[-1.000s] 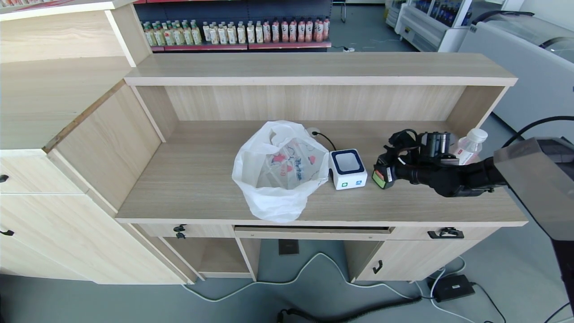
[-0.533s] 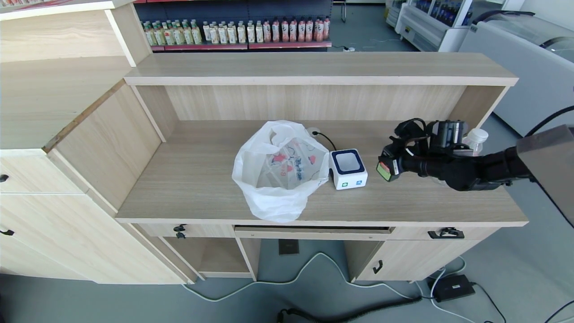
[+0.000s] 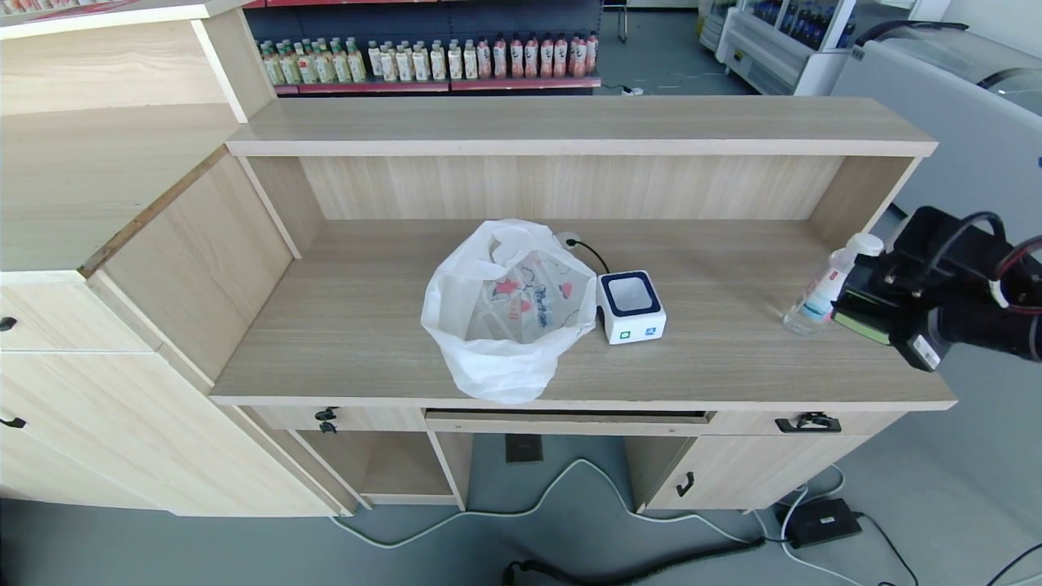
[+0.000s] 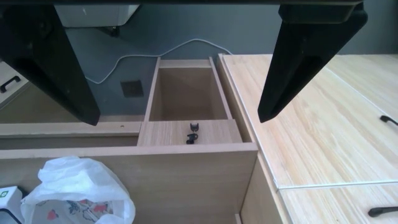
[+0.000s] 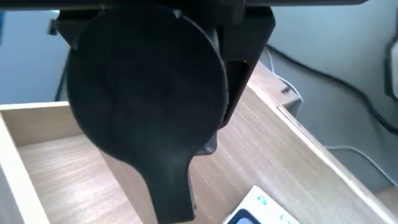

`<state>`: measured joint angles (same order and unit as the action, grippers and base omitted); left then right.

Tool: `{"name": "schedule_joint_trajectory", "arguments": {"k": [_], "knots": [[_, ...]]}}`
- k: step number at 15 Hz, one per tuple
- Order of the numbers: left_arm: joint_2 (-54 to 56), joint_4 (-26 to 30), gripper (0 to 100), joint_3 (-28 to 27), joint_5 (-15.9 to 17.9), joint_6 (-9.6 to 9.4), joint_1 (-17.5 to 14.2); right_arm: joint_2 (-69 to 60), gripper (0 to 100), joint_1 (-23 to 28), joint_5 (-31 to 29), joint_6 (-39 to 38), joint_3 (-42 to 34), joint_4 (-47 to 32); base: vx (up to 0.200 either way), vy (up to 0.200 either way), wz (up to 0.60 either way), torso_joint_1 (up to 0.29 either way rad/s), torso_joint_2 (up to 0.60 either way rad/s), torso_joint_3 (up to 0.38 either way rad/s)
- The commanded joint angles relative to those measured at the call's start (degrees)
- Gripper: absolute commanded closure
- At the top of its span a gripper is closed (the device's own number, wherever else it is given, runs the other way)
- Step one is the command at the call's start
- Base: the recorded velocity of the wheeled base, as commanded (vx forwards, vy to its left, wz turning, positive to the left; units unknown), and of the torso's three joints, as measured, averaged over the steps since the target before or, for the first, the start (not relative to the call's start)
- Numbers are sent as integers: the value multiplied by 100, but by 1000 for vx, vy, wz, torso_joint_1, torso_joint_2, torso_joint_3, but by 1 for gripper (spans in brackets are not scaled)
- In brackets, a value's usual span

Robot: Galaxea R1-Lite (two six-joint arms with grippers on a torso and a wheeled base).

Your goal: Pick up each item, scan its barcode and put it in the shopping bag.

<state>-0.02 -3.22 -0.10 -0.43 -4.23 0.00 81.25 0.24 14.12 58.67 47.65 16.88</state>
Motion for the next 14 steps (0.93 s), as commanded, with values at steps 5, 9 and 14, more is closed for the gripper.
{"name": "schedule_joint_trajectory", "arguments": {"k": [5, 9, 14], "knots": [[2, -3, 0, 1, -1, 1, 0, -1322, 100, -1448, 909, 5840, -1109, 421, 0, 0, 0, 0, 0, 0], [2, -3, 0, 1, -1, 1, 0, -1155, 100, -3285, 988, 7712, -1109, 1344, 0, 0, 0, 0, 0, 0], [2, -3, 0, 1, -1, 1, 0, -1217, 100, -4252, 1058, 8986, -1276, 1994, 0, 0, 0, 0, 0, 0]]}}
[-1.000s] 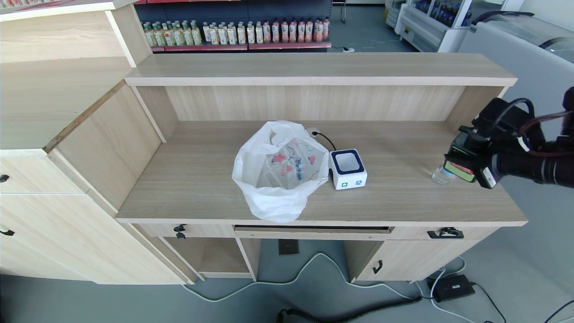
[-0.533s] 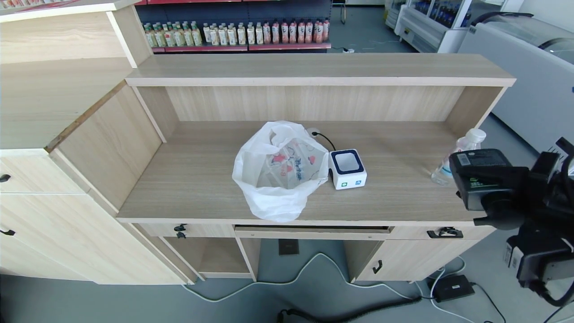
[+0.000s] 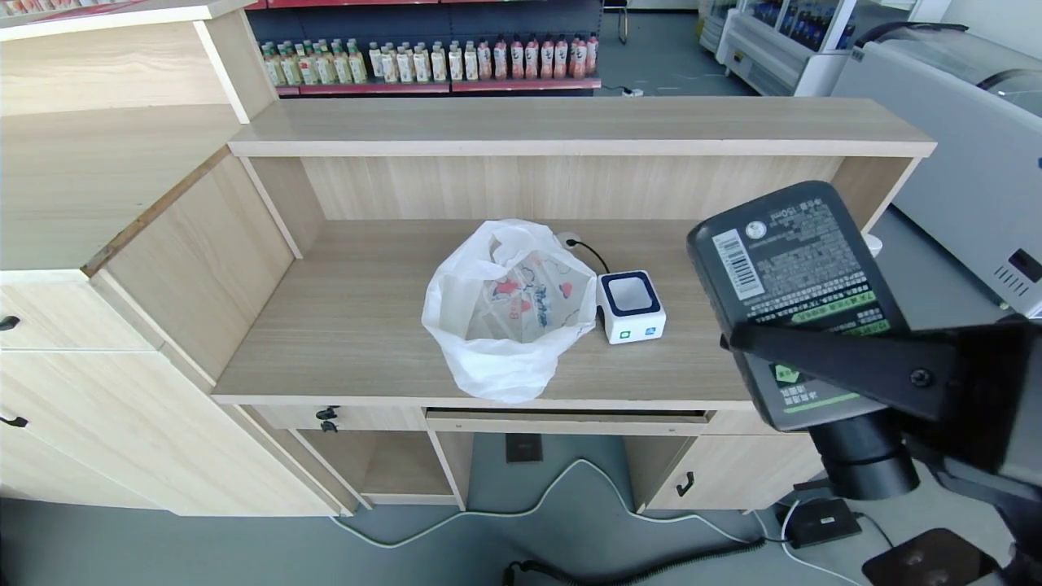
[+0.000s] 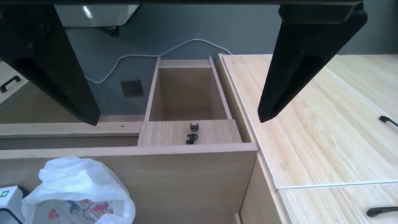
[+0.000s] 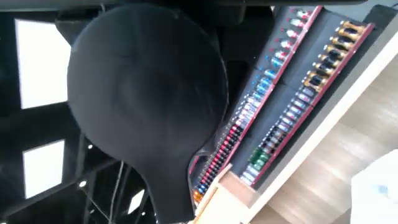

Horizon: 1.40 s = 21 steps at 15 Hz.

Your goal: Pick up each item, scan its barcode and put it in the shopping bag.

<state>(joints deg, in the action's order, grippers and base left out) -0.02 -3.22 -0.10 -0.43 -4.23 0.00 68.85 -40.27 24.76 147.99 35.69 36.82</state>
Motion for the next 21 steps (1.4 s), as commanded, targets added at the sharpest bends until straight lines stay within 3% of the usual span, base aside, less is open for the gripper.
{"name": "schedule_joint_trajectory", "arguments": {"k": [1, 5, 9, 21], "knots": [[2, -3, 0, 1, -1, 1, 0, 41, 100, -210, 249, 160, -142, -17, 0, 0, 0, 0, 0, 0], [2, -3, 0, 1, -1, 1, 0, 49, 100, -632, 583, 335, -159, 54, 0, 0, 0, 0, 0, 0], [2, -3, 0, 1, -1, 1, 0, 32, 100, -720, 583, 230, -150, 950, 0, 0, 0, 0, 0, 0], [2, -3, 0, 1, -1, 1, 0, -153, 100, -711, 917, 265, -397, 625, 0, 0, 0, 0, 0, 0]]}}
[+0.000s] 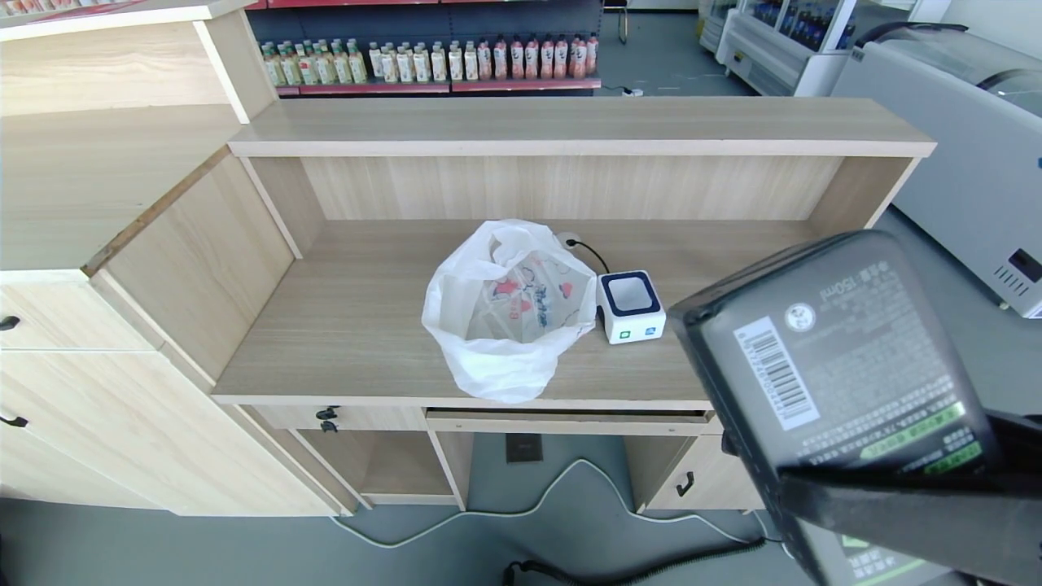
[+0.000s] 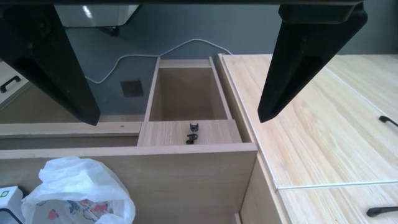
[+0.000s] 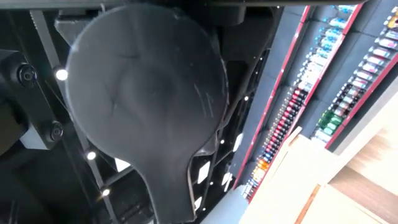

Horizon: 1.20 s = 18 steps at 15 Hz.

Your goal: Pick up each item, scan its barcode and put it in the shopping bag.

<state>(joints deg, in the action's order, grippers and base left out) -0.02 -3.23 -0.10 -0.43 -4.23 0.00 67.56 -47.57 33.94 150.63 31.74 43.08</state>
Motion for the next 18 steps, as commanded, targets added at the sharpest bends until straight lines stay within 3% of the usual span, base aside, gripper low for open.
{"name": "schedule_joint_trajectory", "arguments": {"k": [1, 18], "knots": [[2, -2, 0, 1, -1, 1, 0, -41, 100, 72, 51, 11, -19, -28, 0, 0, 0, 0, 0, 0], [2, -2, 0, 1, -1, 1, 0, -428, 100, 397, 218, 221, -46, -696, 0, 0, 0, 0, 0, 0]]}}
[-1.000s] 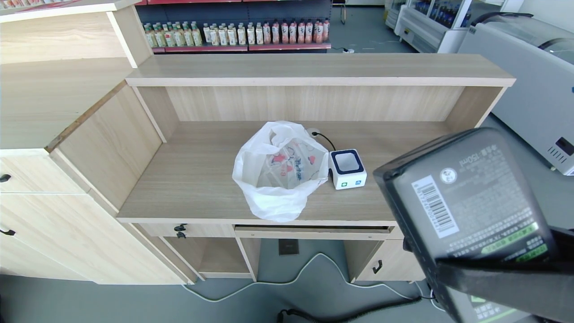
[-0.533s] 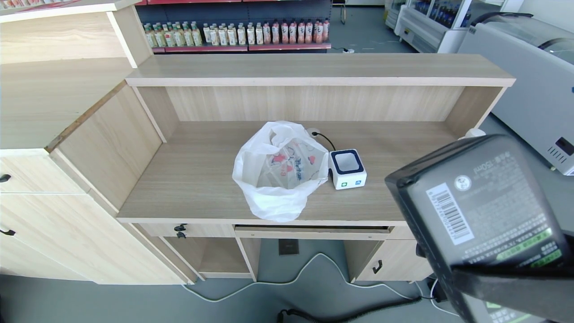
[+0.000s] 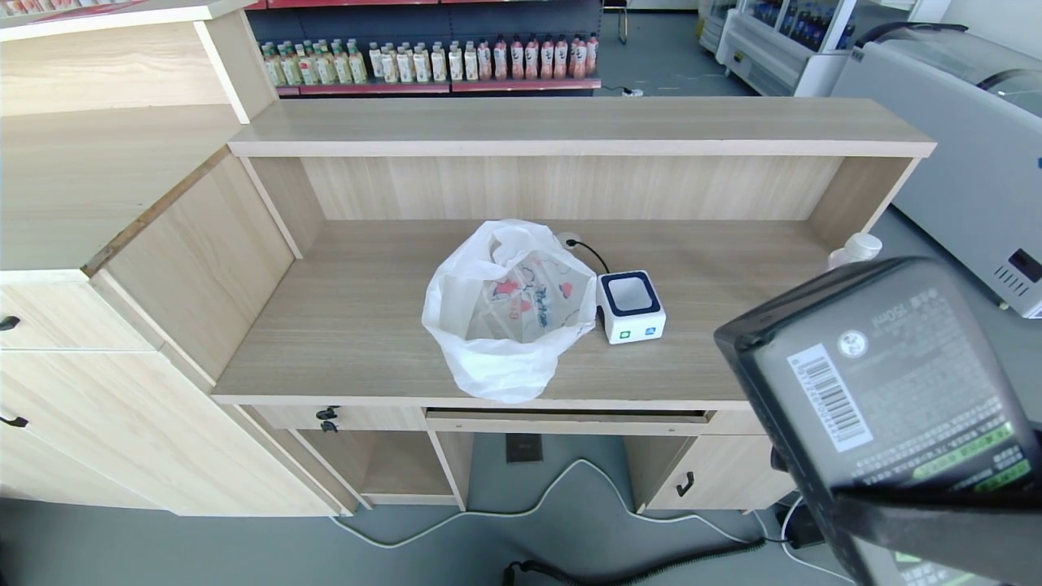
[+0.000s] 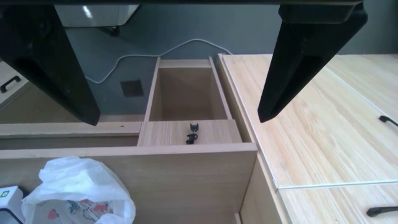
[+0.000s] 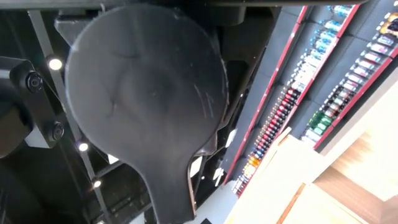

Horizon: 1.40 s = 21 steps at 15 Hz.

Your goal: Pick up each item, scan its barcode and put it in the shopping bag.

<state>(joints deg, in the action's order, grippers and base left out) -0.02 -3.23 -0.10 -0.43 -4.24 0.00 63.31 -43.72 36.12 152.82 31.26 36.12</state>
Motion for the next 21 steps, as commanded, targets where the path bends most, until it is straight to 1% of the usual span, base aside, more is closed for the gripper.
{"name": "schedule_joint_trajectory", "arguments": {"k": [1, 2, 3, 4, 5, 6, 7, 8, 9, 10, 11, 12, 13, 14, 15, 17, 18, 19, 20, 21], "knots": [[2, -2, 0, 1, -1, 2, 0, -11, 100, 12, 0, 2, 3, 0, 0, 0, 0, 0, 0, 0], [2, -2, 0, 1, -1, 2, 0, -20, 100, 39, 0, -86, 3, -26, 0, 0, 0, 0, 0, 0], [2, -2, 0, 1, -1, 2, 0, -29, 100, 170, -44, -666, 117, 18, 0, 0, 0, 0, 0, 0], [2, -2, 0, 1, -1, 2, 0, -73, 100, 601, -299, -1888, 346, 88, 0, 0, 0, 0, 0, 0], [2, -2, 0, 1, -1, 2, 0, -143, 100, 900, -589, -2687, 390, 97, 0, 0, 0, 0, 0, 0], [2, -2, 0, 1, -1, 2, 0, -389, 100, 1735, -1766, -5271, 232, 44, 0, 0, 0, 0, 0, 0], [2, -2, 0, 1, -1, 2, 0, -459, 100, 2209, -2364, -6845, 109, 35, 0, 0, 0, 0, 0, 0], [2, -2, 0, 1, -1, 2, 0, -468, 100, 2710, -2478, -7908, 12, 35, 0, 0, 0, 0, 0, 0], [2, -2, 0, 1, -1, 2, 0, -486, 100, 3633, -2382, -8743, -102, 97, 0, 0, 0, 0, 0, 0], [2, -2, 0, 1, -1, 2, 0, -565, 100, 4161, -2232, -9103, -129, 106, 0, 0, 0, 0, 0, 0], [2, -2, 0, 1, -1, 2, 0, -688, 100, 4468, -2048, -9429, -173, 97, 0, 0, 0, 0, 0, 0], [2, -2, 0, 1, -1, 2, 0, -802, 100, 4662, -1863, -9868, -199, 97, 0, 0, 0, 0, 0, 0], [2, -2, 0, 1, -1, 2, 0, -890, 100, 4820, -1828, -10141, -199, 106, 0, 0, 0, 0, 0, 0], [2, -2, 0, 1, -1, 2, 0, -996, 100, 5004, -1828, -10228, -199, 97, 0, 0, 0, 0, 0, 0], [2, -2, 0, 1, -1, 2, 0, -1066, 100, 5110, -1802, -10237, -252, 44, 0, 0, 0, 0, 0, 0], [2, -2, 0, 1, -1, 2, 0, -1110, 100, 5127, -1687, -10325, -331, 0, 0, 0, 0, 0, 0, 0], [2, -2, 0, 1, -1, 2, 0, -1057, 100, 5127, -1591, -10659, -296, 9, 0, 0, 600, 2, 2, 12], [2, -2, 0, 1, -1, 2, 0, -1031, 100, 5127, -1635, -10914, -243, 0, 0, 0, 600, 7, 7, -2], [2, -2, 0, 1, -1, 2, 0, -952, 100, 5163, -1687, -11151, -181, 0, 0, 0, 600, 2, 7, 2], [2, -2, 0, 1, -1, 2, 0, -811, 100, 5224, -1863, -11283, -49, 0, 0, 0, 600, 7, 2, 2]]}}
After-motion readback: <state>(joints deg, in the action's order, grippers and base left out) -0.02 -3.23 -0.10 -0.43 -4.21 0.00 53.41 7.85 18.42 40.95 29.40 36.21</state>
